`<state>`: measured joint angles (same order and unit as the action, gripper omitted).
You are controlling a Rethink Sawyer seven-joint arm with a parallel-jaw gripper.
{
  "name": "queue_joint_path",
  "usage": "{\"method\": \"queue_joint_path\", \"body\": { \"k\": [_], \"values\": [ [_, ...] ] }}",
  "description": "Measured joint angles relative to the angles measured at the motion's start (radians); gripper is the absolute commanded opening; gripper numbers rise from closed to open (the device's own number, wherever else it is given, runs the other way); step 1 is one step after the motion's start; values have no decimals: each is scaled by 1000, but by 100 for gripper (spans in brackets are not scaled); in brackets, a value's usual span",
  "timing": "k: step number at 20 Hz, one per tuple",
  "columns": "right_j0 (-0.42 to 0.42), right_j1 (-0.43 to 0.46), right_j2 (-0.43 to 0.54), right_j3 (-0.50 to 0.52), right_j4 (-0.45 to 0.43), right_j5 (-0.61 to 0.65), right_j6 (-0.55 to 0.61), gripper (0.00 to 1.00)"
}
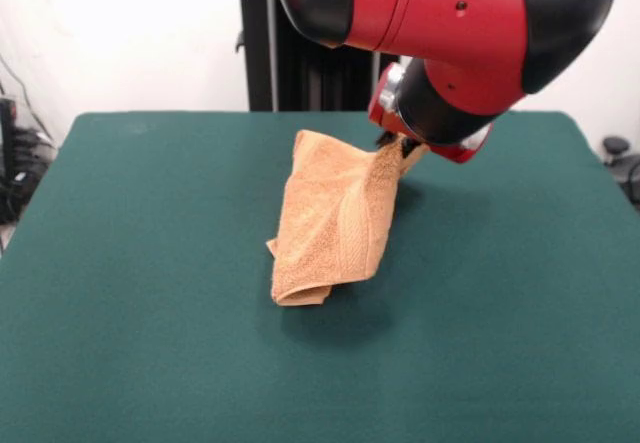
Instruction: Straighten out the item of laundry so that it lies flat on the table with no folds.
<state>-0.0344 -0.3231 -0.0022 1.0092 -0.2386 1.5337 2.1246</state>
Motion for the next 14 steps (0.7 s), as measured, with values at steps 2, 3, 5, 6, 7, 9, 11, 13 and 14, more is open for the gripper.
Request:
{"method": "queue_joint_path", "body": {
  "k": [2,3,5,6,7,9,11,13,14],
  "values": [
    [-9,-7,8,8,-6,-13,0,100],
    [-11,-10,10,11,-7,-21,0,100],
    [-16,-15,13,19,-8,-42,0,100],
    [-40,-33,26,50,-22,-180,0,100],
    [-48,-36,30,58,-27,-230,0,100],
    [-81,-33,40,77,-52,-430,0,100],
    [-107,-21,47,83,-79,-587,0,100],
    [-140,6,51,84,-122,-817,0,100],
    [-151,21,47,84,-144,-929,0,100]
  ]
}}
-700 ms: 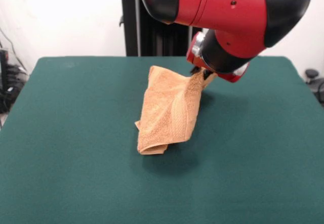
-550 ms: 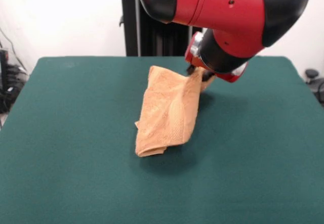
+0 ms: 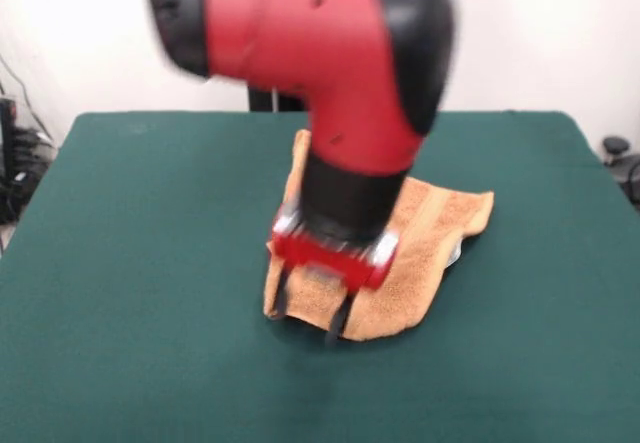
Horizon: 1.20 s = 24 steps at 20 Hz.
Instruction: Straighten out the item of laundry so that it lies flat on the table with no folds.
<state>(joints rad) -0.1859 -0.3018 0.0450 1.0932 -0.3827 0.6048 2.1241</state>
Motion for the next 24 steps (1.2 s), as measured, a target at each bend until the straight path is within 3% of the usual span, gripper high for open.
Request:
{"method": "queue_joint_path", "body": {
  "k": [4,7,21,24],
  "values": [
    [1,67,-40,4,-58,-339,0,100],
    [15,89,-58,14,-61,-431,0,100],
    [29,75,-72,16,-18,-331,0,100],
    [29,68,-65,7,6,-234,0,100]
  ]
}}
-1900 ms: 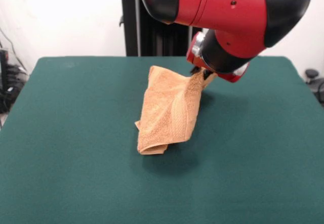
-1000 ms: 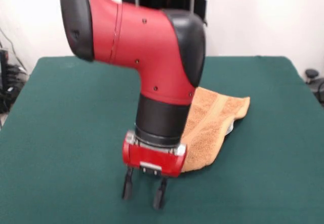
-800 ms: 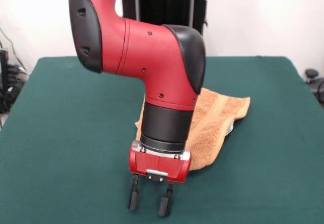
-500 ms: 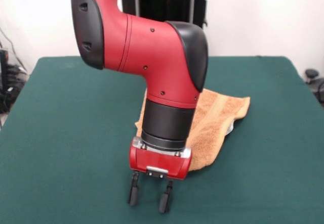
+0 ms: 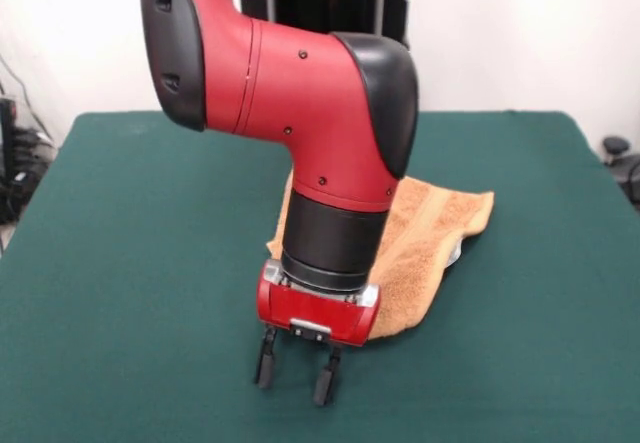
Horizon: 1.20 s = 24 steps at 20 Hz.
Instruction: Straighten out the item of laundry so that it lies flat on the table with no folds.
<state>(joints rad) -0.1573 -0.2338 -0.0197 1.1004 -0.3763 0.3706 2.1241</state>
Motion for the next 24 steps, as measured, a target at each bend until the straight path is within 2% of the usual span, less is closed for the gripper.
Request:
{"method": "queue_joint_path", "body": {
  "k": [2,4,9,10,14,17,24],
  "values": [
    [-1,-3,6,-7,13,62,0,100],
    [-1,-6,18,-33,36,232,0,100],
    [-1,-4,29,-92,52,481,0,100],
    [-1,-4,35,-119,52,557,0,100],
    [-1,0,51,-209,54,725,0,100],
    [-2,1,61,-258,56,779,0,100],
    [-1,1,94,-315,83,792,0,100]
  ]
}}
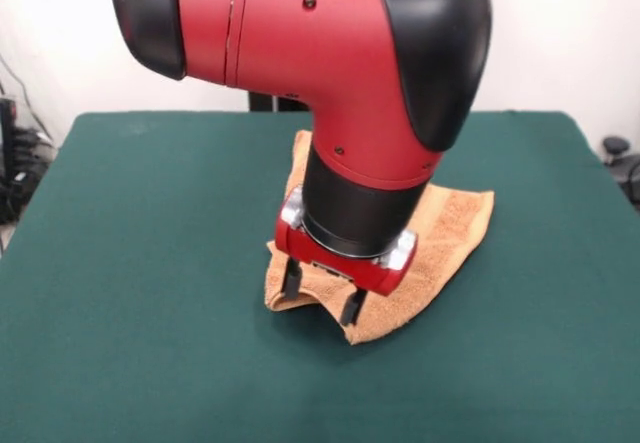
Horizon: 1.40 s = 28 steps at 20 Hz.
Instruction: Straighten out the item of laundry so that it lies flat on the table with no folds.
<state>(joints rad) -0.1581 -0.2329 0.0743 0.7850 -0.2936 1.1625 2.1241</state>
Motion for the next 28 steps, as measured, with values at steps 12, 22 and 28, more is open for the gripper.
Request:
{"method": "queue_joint_path", "body": {
  "k": [12,22,28],
  "values": [
    [1,1,10,-6,31,0,0,100],
    [3,25,10,-6,36,-47,0,100],
    [3,96,11,-6,33,-173,0,100]
  ]
}}
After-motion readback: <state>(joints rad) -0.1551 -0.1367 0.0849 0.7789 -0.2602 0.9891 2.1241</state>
